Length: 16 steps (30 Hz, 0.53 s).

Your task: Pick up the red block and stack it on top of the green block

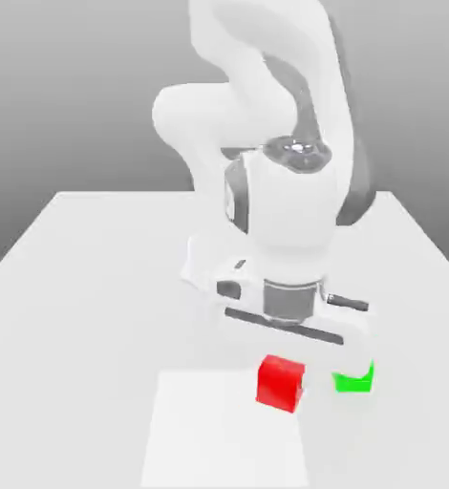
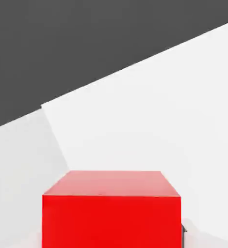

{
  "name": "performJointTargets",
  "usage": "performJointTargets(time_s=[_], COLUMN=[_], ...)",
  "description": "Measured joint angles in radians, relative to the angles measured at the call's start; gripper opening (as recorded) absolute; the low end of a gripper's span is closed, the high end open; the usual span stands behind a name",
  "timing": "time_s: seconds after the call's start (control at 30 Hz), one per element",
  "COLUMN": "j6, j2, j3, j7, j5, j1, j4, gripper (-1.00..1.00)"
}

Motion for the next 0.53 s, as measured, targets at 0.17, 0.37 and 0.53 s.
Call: performJointTargets(time_s=[0.17, 0.37, 0.53], j6=[-0.038, 0.100, 0.185], j2=[-0.141, -0.023, 0.071], j3=[0.079, 0.109, 0.079], j7=[0.136, 0.264, 0.343], j5=[0.094, -0.003, -0.113], j1=[0.131, 0.134, 0.138], j4=[-0.099, -0.121, -0.118], gripper=[-1.00, -1.00, 1.00])
